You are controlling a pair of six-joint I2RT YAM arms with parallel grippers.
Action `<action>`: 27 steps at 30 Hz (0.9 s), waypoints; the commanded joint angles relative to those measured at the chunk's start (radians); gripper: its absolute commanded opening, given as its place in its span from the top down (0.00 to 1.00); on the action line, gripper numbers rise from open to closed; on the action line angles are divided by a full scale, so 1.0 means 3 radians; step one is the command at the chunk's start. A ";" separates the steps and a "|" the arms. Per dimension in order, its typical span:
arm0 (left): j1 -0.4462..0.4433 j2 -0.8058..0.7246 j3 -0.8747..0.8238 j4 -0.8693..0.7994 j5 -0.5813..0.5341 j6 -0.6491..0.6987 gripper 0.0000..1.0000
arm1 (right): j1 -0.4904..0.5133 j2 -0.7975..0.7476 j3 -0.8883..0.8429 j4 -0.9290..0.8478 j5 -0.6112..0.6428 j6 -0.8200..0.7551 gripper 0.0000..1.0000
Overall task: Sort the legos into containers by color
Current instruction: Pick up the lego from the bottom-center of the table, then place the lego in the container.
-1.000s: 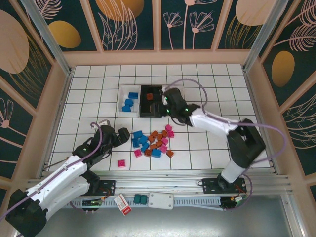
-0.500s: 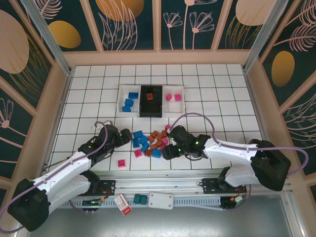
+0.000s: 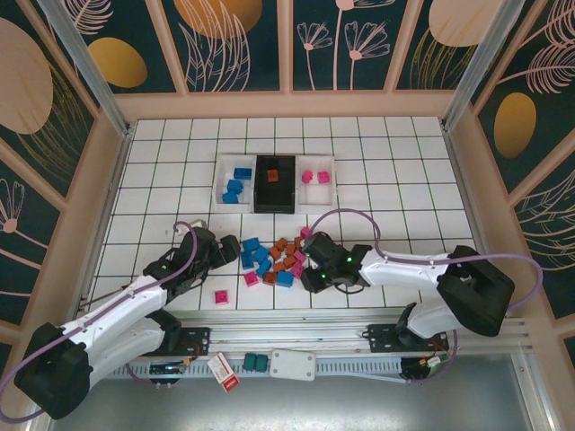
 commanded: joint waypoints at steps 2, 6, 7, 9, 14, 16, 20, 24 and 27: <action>0.0004 -0.0050 0.0084 -0.0147 -0.0023 0.0097 0.01 | -0.0134 -0.0184 0.0523 0.0049 0.0098 -0.0264 0.79; 0.0004 -0.0076 0.0121 -0.0233 -0.0075 0.0085 0.01 | -0.0499 0.0246 0.1067 0.0532 -0.0093 -0.0350 0.80; 0.0007 -0.0082 0.0133 -0.0251 -0.0083 0.0079 0.01 | -0.0561 0.0431 0.1229 0.0616 -0.0090 -0.0360 0.80; 0.0003 -0.0096 0.0141 -0.0287 -0.0090 0.0062 0.01 | -0.0658 0.0759 0.1515 0.0724 -0.0069 -0.0355 0.81; 0.0004 -0.0157 0.0126 -0.0353 -0.0108 0.0019 0.01 | -0.0871 0.1635 0.2309 0.0707 -0.0032 -0.0302 0.82; 0.0006 -0.0173 0.0121 -0.0374 -0.0095 0.0011 0.01 | -0.0916 0.1898 0.2574 0.0680 -0.0004 -0.0272 0.82; 0.0008 -0.0175 0.0145 -0.0440 -0.0100 0.0020 0.01 | -0.0925 0.2266 0.2968 0.0554 0.0156 -0.0227 0.78; 0.0004 -0.0195 0.0181 -0.0523 -0.0082 0.0050 0.01 | -0.0943 0.2442 0.3165 0.0527 0.0228 -0.0121 0.57; 0.0000 -0.0215 0.0187 -0.0582 -0.0002 0.0069 0.05 | -0.0947 0.2418 0.3209 0.0566 0.0232 -0.0098 0.43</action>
